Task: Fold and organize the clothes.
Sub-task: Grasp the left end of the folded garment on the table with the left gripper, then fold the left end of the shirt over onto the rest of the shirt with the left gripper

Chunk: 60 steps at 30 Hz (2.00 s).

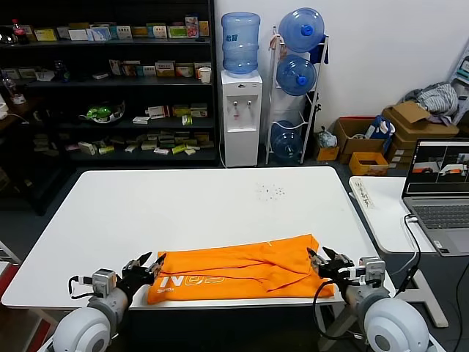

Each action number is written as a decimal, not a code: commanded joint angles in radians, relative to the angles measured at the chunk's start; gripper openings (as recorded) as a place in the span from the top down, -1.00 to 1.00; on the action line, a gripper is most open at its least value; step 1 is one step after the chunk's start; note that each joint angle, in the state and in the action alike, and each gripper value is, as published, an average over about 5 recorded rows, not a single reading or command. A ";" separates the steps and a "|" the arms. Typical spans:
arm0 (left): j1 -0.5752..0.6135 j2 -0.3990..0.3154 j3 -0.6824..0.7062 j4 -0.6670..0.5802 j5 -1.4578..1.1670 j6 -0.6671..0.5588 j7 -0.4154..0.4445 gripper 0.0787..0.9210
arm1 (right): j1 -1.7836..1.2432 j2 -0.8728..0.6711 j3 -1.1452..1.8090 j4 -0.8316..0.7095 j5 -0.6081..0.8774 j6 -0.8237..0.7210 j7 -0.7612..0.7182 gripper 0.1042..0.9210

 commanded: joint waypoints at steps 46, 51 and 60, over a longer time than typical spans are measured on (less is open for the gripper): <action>0.014 -0.090 0.042 0.074 0.013 -0.055 -0.005 0.92 | -0.117 0.022 0.155 0.057 -0.038 0.027 -0.040 -0.76; -0.015 -0.016 -0.039 0.087 -0.002 -0.039 0.005 0.92 | -0.082 0.022 0.133 0.038 -0.037 0.029 -0.040 -0.76; -0.010 0.204 -0.236 0.287 0.039 -0.063 0.097 0.92 | 0.018 0.030 0.068 0.000 -0.038 0.034 -0.042 -0.76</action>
